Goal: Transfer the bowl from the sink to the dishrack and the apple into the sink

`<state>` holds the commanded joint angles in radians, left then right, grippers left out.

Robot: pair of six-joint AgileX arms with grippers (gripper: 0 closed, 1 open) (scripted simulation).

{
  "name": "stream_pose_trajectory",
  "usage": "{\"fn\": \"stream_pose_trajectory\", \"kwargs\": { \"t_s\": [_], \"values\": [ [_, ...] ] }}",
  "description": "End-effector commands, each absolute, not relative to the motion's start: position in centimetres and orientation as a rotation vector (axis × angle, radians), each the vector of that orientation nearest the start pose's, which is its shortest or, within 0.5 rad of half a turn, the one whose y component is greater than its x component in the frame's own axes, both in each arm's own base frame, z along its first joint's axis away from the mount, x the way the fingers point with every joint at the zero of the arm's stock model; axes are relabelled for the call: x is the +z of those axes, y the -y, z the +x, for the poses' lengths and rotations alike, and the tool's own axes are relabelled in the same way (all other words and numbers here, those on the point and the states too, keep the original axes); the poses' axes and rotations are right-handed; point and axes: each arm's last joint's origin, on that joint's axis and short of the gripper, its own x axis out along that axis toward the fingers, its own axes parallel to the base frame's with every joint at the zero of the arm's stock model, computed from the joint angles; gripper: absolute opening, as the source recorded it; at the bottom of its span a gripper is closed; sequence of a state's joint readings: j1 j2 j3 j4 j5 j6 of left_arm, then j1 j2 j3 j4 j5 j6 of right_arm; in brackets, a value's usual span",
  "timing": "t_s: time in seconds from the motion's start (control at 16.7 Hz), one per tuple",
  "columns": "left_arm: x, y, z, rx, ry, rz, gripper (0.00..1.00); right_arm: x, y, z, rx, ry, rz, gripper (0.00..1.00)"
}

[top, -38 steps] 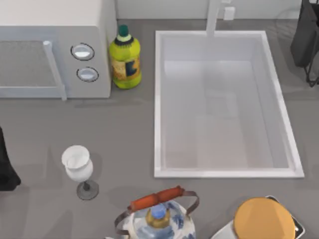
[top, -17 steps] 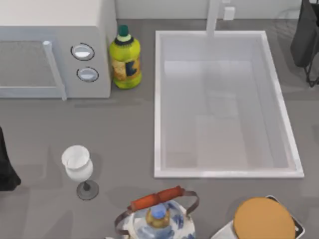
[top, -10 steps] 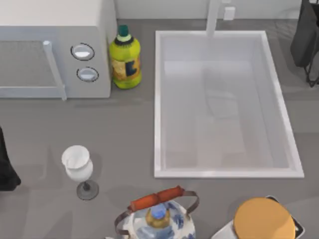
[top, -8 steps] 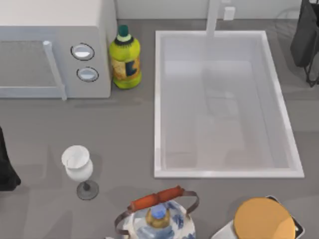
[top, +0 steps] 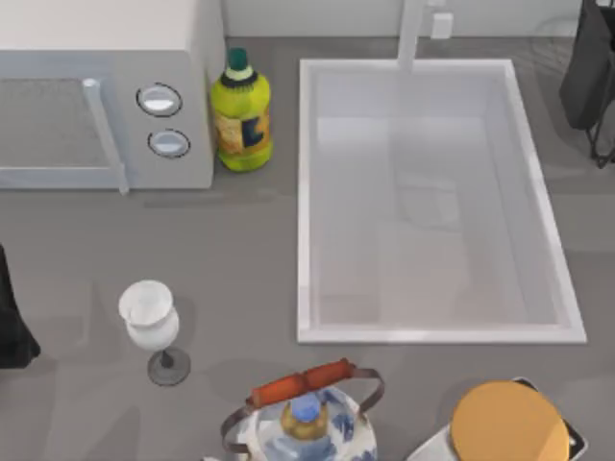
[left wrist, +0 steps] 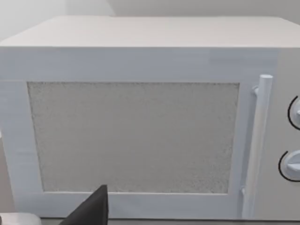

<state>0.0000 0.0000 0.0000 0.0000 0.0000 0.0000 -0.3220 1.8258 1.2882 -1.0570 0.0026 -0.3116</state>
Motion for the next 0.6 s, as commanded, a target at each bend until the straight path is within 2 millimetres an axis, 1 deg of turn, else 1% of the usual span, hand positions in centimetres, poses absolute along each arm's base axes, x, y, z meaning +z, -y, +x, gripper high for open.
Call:
{"fn": "stream_pose_trajectory", "kwargs": {
  "t_s": [0.12, 0.3, 0.42, 0.48, 0.6],
  "values": [
    [16.0, 0.1, 10.6, 0.000, 0.000, 0.000, 1.00, 16.3, 10.3, 31.5, 0.000, -1.600, 0.012, 1.00],
    [16.0, 0.1, 10.6, 0.000, 0.000, 0.000, 1.00, 14.1, 10.5, 32.1, -0.014, -1.534, -0.001, 1.00],
    [16.0, 0.1, 10.6, 0.000, 0.000, 0.000, 1.00, 11.9, 10.4, 31.7, -0.010, -1.552, 0.004, 1.00],
    [16.0, 0.1, 10.6, 0.000, 0.000, 0.000, 1.00, 11.1, 10.4, 31.5, -0.008, -1.564, 0.007, 1.00],
    [16.0, 0.1, 10.6, 0.000, 0.000, 0.000, 1.00, 10.7, 10.4, 31.4, -0.008, -1.571, 0.008, 1.00]
  ]
}}
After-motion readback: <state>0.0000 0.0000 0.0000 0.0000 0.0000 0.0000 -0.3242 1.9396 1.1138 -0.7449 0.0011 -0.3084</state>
